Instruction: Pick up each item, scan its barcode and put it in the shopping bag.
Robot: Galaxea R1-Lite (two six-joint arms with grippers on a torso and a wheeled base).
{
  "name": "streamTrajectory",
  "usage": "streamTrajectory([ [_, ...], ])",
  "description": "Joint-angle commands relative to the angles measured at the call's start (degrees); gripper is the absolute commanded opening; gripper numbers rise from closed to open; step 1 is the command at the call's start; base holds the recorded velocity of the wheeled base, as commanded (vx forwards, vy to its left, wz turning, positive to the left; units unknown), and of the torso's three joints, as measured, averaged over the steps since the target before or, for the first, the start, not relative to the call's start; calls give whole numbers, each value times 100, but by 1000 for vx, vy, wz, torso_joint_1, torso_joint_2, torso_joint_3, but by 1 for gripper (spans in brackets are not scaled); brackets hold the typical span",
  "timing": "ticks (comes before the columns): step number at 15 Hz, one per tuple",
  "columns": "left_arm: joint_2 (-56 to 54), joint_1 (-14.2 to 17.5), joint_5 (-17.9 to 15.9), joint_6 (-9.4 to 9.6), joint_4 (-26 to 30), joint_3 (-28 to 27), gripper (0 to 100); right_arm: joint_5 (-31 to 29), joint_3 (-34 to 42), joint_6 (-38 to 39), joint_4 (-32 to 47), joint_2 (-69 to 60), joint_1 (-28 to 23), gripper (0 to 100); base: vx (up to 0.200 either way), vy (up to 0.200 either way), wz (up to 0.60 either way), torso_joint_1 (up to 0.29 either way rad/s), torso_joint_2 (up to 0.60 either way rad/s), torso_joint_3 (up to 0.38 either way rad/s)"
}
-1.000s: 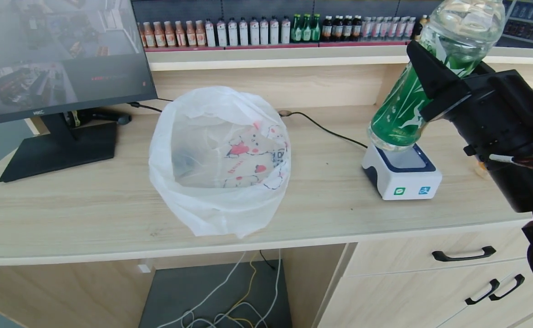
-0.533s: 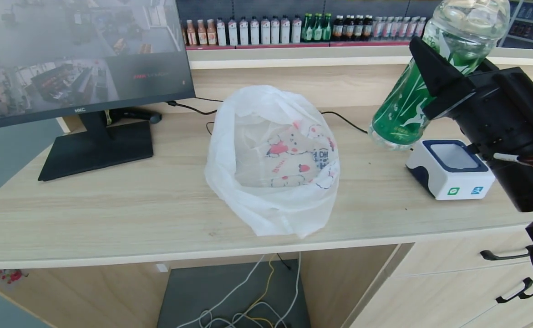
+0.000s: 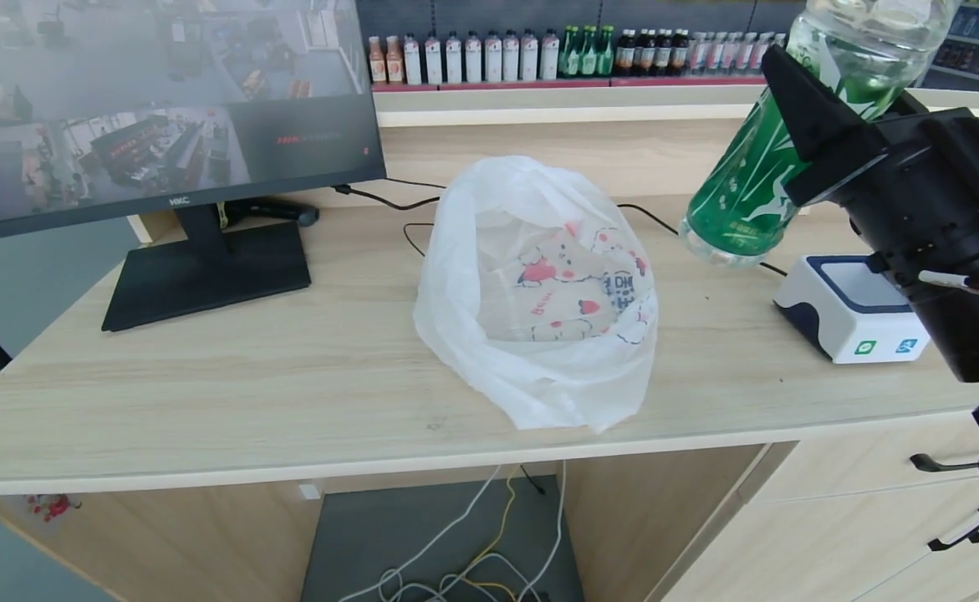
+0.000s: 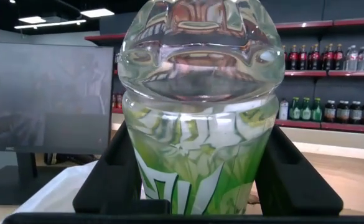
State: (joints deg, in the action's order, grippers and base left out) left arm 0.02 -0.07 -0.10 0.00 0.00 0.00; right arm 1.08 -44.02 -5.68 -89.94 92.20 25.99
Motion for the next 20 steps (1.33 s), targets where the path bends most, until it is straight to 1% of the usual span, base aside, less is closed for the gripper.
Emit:
streamTrajectory([
  [1, -2, -1, 1, 0, 0, 0, 100, 15, -133, -3, 12, 9, 11, 0, 0, 0, 0, 0, 0, 0],
  [7, -2, -1, 1, 0, 0, 0, 100, 23, -450, -3, 47, 492, 504, 0, 0, 0, 0, 0, 0, 0],
  [9, -2, -1, 10, 0, 0, 0, 100, 32, -775, -12, 82, 879, 714, 0, 0, 0, 0, 0, 0, 0],
  [12, -2, -1, 1, 0, 0, 0, 100, -12, -915, -12, 170, 1283, 1110, 0, 0, 0, 0, 0, 0, 0],
  [13, -2, -1, 1, 0, 0, 0, 100, -12, -924, -38, 284, 1318, 1163, 0, 0, 0, 0, 0, 0, 0],
  [16, -2, -1, 1, 9, 0, 0, 100, -21, -1118, -65, 1031, 1292, 1224, 0, 0, 0, 0, 0, 0, 0],
  [18, -2, -1, 1, 0, 0, 0, 100, -29, -1592, -65, 1620, 1424, 1215, 0, 0, 0, 0, 0, 0, 0],
  [20, -2, -1, 1, 9, 0, 0, 100, -82, -2102, -91, 1989, 1635, 1224, 0, 0, 0, 0, 0, 0, 0],
])
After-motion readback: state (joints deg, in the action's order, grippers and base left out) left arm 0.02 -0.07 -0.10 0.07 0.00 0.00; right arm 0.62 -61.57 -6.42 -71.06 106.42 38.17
